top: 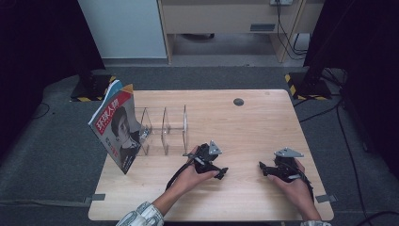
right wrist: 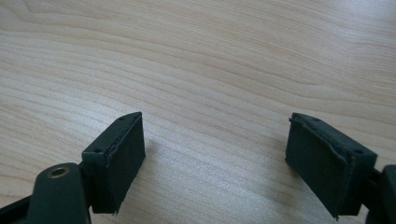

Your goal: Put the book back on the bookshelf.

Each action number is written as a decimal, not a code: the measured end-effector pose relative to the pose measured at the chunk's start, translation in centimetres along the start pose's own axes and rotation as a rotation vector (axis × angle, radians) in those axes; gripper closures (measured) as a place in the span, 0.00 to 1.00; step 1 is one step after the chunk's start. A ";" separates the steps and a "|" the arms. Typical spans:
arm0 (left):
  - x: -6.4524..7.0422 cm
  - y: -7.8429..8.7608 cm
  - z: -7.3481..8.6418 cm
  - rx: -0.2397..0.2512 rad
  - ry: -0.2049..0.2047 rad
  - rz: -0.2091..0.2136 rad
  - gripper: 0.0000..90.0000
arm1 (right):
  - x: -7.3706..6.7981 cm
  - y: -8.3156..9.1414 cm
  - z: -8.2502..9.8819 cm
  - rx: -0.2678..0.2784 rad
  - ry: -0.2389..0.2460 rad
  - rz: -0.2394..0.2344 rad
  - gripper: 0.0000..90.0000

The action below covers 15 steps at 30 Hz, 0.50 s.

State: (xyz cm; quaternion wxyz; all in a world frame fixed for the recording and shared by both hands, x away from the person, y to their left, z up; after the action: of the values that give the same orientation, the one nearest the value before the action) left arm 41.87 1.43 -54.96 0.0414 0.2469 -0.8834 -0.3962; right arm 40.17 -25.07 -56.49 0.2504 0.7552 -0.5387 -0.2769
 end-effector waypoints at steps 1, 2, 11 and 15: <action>-0.1 -0.2 0.1 -0.001 0.008 -0.003 0.06 | 0.0 0.0 0.0 0.000 0.000 0.000 0.22; -0.1 -0.2 0.1 -0.001 0.008 -0.003 0.06 | 0.0 0.0 0.0 0.000 0.000 0.000 0.22; -0.5 -1.1 1.2 0.003 0.014 -0.032 0.05 | 0.0 0.0 0.0 0.002 -0.001 0.003 0.22; -0.5 -1.2 1.2 0.011 0.019 -0.032 0.03 | 0.0 0.0 0.0 0.001 -0.002 0.005 0.21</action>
State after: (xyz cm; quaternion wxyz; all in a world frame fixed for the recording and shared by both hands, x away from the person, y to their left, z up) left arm 42.48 1.83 -56.57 0.0420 0.2648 -0.8811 -0.3896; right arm 40.17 -25.07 -56.51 0.2501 0.7537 -0.5411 -0.2768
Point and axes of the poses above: each handheld gripper's, and its own axes: y roughly backward along the jaws, z roughly out of its underside, x roughly to its right, the point moved 4 cm from there along -y, roughly forward along the jaws, and after that the axes turned 11 degrees about -y, right-handed, at the moved point
